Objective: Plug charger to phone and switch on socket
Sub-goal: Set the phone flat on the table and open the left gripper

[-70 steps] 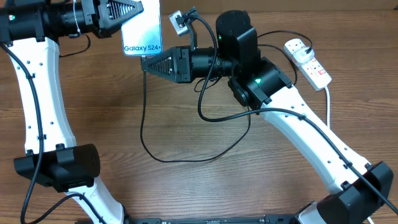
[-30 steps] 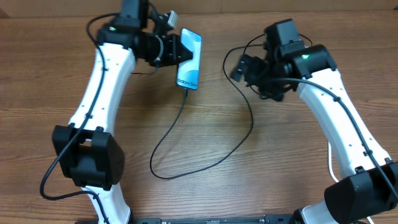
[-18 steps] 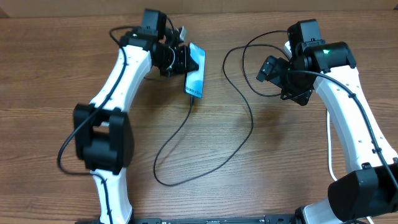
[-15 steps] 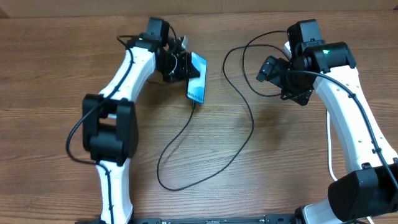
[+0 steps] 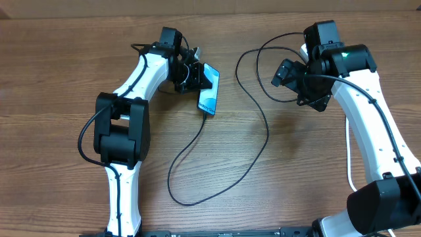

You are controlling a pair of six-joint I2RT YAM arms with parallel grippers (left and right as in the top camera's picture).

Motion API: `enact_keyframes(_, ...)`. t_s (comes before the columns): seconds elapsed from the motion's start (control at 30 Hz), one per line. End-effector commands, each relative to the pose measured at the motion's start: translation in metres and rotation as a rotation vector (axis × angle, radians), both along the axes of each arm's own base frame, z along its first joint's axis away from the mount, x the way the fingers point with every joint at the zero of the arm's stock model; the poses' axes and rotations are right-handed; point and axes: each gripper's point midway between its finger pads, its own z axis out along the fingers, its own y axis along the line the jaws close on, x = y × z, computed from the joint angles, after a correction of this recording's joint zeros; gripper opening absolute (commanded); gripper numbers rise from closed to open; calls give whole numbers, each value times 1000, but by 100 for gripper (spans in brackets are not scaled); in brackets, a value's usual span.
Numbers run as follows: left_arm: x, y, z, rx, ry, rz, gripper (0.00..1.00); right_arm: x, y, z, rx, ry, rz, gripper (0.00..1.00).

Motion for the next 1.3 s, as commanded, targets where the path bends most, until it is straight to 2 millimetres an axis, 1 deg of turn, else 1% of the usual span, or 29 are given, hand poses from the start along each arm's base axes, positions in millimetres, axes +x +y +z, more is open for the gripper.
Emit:
enact_keyframes(0.0,2,2,0,33,-35,-21,9,1,-1,-1,-13,-2,4,100)
enact_keyframes(0.13,4,7,-5,73,-41,-10,9,1,-1,-1,-13,0,4,100)
enact_keyframes(0.43,2,8,-14,89,-22,-10,10,-2,-1,-2,-15,11,4,100)
enact_keyframes(0.5,3,12,-17,120,-26,-3,21,-2,-1,-2,-15,11,5,100)
enact_keyframes(0.53,3,15,-18,135,-29,1,24,-2,-1,-2,-15,11,5,100)
enact_keyframes(0.63,5,19,-21,166,-34,9,25,-2,-1,-2,-15,10,4,100)
enact_keyframes(0.7,6,26,-24,206,-37,18,30,-2,-2,-2,-16,10,4,100)
enact_keyframes(0.8,6,34,-29,259,-37,30,40,-2,-2,-2,-16,12,5,100)
enact_keyframes(0.93,5,44,-33,318,-30,41,39,-2,-2,-4,-18,21,5,100)
enact_keyframes(1.03,4,46,-34,327,-33,29,39,-2,-2,-5,-18,22,5,100)
enact_keyframes(1.1,4,47,-31,330,-41,14,45,-1,-6,-5,-43,19,-2,100)
enact_keyframes(1.17,7,49,-21,331,-49,14,50,0,-14,-5,-84,14,-16,100)
enact_keyframes(1.23,14,55,-3,328,-62,30,50,0,-22,-5,-94,13,-17,100)
enact_keyframes(1.27,17,58,8,328,-73,39,50,1,-21,-4,-67,12,21,100)
